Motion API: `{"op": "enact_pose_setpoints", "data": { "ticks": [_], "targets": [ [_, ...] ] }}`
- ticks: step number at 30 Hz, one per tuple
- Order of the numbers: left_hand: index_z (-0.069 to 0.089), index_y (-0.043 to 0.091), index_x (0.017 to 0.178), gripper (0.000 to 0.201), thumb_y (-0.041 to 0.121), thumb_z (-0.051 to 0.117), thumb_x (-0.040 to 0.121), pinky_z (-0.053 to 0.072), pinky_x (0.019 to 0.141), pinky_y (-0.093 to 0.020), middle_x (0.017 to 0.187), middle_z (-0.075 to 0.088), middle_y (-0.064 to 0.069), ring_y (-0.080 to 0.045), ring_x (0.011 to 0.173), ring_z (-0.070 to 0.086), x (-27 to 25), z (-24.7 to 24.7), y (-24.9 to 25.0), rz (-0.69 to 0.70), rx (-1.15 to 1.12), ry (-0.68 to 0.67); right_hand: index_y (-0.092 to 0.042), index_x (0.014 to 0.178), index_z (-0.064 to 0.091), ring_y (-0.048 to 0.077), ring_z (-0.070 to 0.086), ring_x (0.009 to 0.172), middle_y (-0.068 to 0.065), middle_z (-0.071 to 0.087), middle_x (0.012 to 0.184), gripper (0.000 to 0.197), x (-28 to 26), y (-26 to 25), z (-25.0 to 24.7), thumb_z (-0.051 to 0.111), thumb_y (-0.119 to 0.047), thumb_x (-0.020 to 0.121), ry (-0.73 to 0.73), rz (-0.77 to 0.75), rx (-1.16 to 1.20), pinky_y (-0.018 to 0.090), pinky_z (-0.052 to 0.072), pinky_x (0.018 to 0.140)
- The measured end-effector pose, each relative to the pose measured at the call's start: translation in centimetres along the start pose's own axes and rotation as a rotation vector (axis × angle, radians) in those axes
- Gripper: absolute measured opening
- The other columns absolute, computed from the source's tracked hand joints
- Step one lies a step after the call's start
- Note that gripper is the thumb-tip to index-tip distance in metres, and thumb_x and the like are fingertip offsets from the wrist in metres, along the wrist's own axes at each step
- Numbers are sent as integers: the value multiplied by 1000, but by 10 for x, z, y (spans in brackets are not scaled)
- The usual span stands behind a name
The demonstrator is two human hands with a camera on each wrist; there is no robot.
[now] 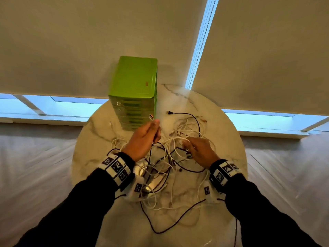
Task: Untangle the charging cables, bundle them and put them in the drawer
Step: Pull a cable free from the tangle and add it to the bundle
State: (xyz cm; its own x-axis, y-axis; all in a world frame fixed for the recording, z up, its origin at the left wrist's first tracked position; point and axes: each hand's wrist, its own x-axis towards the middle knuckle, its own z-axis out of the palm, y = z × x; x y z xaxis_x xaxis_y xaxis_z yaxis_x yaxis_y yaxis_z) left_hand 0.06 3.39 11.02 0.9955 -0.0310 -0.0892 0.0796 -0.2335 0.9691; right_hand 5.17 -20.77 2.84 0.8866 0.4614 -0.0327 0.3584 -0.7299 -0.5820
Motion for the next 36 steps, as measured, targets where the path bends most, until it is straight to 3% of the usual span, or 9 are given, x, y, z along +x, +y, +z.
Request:
{"op": "enact_pose_setpoints", "data": {
  "ticks": [3,6,11,17,19,23,29,33,36],
  "targets": [
    [69,20,90,57,56,27,105,40,72,-30,75,73,3,0,59,55,-10,25,-19,-159,130,-133,-34,96,63,9,45,105,-11,56,103,52,0,-37,-11,18,-60,99,-48,-76,-267,39,20,94],
    [76,22,96,60,52,25,106,40,67,-21,75,73,16,0,64,58,-13,36,-16,-223,26,-5,-35,105,62,10,55,98,-13,61,92,50,-6,-64,-15,17,-57,103,-163,-142,-253,37,18,82],
    [73,12,112,59,45,24,109,48,68,-11,111,76,2,-2,93,70,-16,45,-1,-191,-290,20,-36,95,58,8,56,92,-15,60,88,28,-14,-75,-1,35,-48,105,-169,-140,-18,42,35,86],
    [48,15,78,44,40,28,108,44,84,-38,65,55,3,-19,73,63,-8,33,1,-78,-626,145,-19,82,50,17,51,71,3,57,79,30,-26,-42,22,52,-41,102,-311,-69,254,32,44,72],
    [43,17,75,43,41,28,108,48,77,-35,59,40,5,-16,59,53,-11,20,13,-39,-753,157,-26,79,47,12,49,67,-4,53,74,28,-30,-26,25,50,-39,104,-357,-36,221,24,41,68],
    [40,20,73,42,41,28,108,41,57,-26,56,30,8,-10,47,28,-11,-27,45,77,-883,234,-27,75,52,22,56,73,-4,56,73,39,-42,18,23,37,-42,107,-398,134,134,38,44,79],
    [55,23,86,41,48,29,107,37,69,-26,69,46,14,-7,67,43,-29,-35,48,50,-165,268,-28,87,55,15,61,86,-9,64,77,44,-31,8,4,23,-52,106,-164,213,-172,41,24,94],
    [64,20,109,44,49,31,106,41,77,-27,98,61,9,-6,93,57,-42,6,25,-154,108,42,-33,79,46,17,58,67,-9,54,65,40,-8,-25,-3,27,-59,102,18,51,48,48,46,89],
    [69,19,112,43,48,38,105,46,82,-30,95,65,9,-11,95,61,-40,30,12,-232,64,52,-38,83,48,14,56,71,-13,56,70,33,-4,-54,-8,27,-52,104,-67,-69,78,54,42,93]
  ]
}}
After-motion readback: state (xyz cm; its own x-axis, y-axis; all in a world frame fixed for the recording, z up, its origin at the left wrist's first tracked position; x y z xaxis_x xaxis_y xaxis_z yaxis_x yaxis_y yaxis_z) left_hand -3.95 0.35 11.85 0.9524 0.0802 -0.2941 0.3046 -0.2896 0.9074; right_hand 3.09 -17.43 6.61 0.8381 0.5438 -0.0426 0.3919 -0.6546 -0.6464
